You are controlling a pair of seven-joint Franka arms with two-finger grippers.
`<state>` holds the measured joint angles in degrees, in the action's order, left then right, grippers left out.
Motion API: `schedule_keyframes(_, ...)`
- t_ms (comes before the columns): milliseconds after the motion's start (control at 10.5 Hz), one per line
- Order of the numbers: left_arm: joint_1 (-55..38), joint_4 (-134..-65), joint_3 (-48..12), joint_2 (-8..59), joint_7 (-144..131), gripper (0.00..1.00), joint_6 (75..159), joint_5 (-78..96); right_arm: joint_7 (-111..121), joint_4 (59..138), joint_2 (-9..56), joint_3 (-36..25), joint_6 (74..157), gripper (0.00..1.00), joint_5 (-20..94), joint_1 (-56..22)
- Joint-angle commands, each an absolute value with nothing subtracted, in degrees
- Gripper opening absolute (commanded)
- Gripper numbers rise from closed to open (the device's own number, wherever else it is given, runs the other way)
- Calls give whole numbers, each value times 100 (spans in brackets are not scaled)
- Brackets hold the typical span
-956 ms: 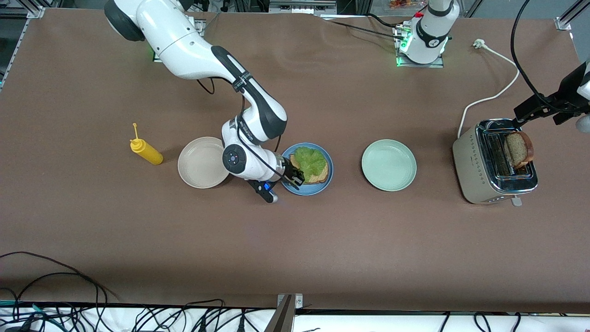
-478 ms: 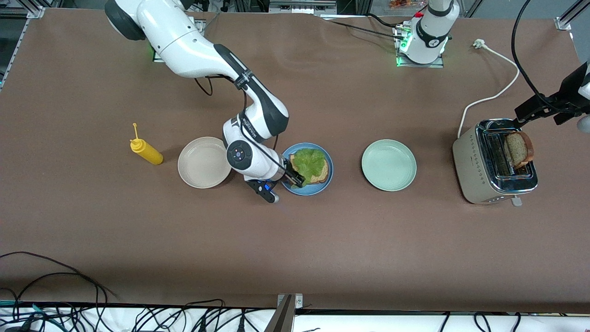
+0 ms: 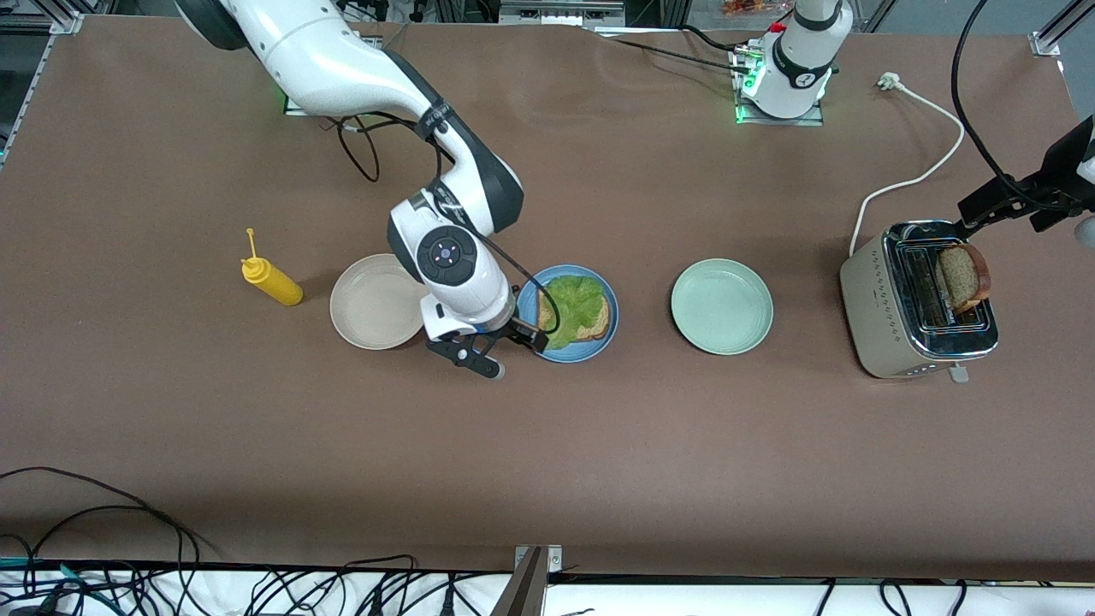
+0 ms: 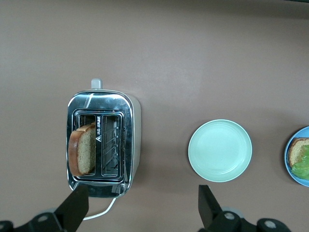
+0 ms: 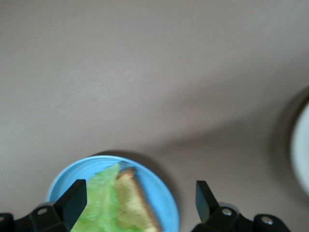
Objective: Make sandwich in blue plate with both arms
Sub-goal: 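Lower the lettuce onto the bread and open the right gripper, then move the right gripper back toward the yellow squeeze bottle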
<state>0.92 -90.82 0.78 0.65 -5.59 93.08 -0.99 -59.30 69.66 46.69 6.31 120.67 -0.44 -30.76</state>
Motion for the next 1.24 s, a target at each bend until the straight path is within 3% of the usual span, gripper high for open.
schedule_keyframes(0,158,-8912,44,167,-519,100,9202,-9,-4540,7066,4097,545,11086,100,-422,-2875)
schedule_keyframes(478,149,-8903,35,167,-519,100,9202,-9,-2437,7066,3560,-78,10039,100,-352,-2795)
schedule_keyframes(1147,132,-8903,26,158,-536,100,9202,-9,-812,7066,2954,-456,8976,100,-325,-2611)
